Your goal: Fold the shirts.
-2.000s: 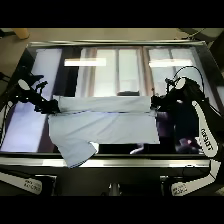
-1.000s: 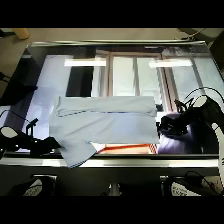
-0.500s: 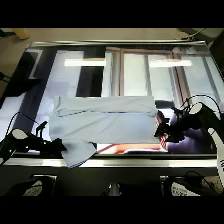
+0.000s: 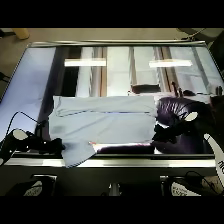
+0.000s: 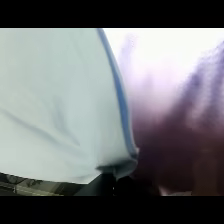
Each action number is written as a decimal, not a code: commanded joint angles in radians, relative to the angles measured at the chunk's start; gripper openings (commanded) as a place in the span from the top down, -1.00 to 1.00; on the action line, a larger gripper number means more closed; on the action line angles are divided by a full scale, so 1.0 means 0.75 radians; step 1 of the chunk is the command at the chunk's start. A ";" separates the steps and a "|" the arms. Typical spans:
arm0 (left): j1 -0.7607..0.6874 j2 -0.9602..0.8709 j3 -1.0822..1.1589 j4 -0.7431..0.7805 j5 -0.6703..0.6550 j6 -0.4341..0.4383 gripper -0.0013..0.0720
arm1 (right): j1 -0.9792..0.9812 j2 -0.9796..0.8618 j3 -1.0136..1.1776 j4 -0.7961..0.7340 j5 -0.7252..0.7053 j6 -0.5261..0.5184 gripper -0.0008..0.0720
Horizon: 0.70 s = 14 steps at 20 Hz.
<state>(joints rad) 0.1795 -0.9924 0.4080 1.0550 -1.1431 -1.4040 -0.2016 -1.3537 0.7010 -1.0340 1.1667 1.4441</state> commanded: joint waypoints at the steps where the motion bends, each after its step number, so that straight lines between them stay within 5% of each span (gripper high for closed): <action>1: 0.000 0.065 0.055 -0.007 -0.003 0.032 0.87 | 0.001 -0.002 0.023 0.063 -0.011 -0.082 0.93; 6: 0.000 0.121 0.472 0.064 -0.002 0.013 0.88 | 0.015 0.037 0.389 0.069 0.005 -0.045 0.94; 11: 0.000 -0.362 0.871 0.028 0.104 0.013 0.87 | 0.179 -0.254 0.777 -0.046 -0.233 0.032 0.94; 14: -0.001 -0.707 1.156 -0.004 0.032 0.012 0.87 | 0.183 -0.482 0.988 -0.054 -0.221 0.140 0.93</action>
<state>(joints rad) 0.1787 -1.3083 1.0855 1.0725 -1.0927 -1.3926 -0.0856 -1.5799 1.2945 -1.0481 1.0336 1.4769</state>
